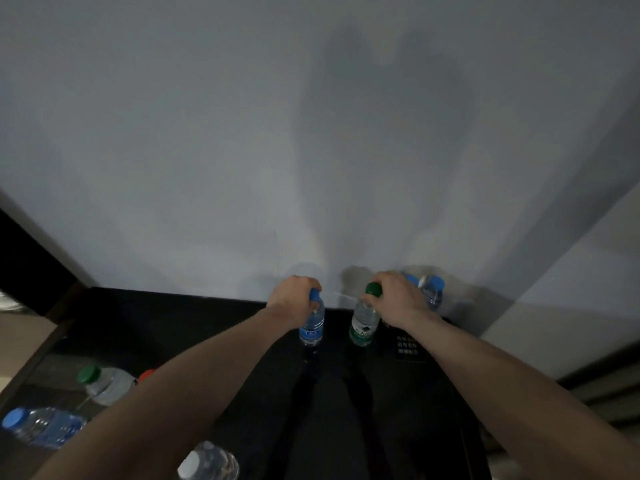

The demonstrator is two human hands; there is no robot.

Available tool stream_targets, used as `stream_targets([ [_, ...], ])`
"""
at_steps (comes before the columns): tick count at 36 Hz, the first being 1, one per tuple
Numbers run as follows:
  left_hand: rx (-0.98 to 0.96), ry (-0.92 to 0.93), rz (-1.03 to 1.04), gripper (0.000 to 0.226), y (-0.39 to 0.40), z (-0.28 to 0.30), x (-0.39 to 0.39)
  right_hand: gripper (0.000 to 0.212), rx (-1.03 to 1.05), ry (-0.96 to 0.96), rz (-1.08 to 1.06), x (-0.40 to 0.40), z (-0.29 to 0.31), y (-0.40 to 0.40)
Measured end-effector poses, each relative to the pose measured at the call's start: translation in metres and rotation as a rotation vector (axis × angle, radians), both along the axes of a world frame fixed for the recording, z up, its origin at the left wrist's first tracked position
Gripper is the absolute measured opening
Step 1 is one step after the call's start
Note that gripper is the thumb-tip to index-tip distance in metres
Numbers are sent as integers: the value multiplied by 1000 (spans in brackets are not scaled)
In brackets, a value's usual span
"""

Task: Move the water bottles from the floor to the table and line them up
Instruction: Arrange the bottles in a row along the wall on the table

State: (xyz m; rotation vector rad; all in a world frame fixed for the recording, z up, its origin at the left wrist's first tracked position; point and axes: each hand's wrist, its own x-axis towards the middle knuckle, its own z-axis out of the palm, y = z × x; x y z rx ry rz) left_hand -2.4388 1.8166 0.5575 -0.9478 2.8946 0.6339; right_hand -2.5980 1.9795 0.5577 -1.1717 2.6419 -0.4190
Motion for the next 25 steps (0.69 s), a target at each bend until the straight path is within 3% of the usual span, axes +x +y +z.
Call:
stream_targets([
  [25,-80,18,-108,34,-9,-25,-99,31,45,31,-36,-63,-37,-27],
])
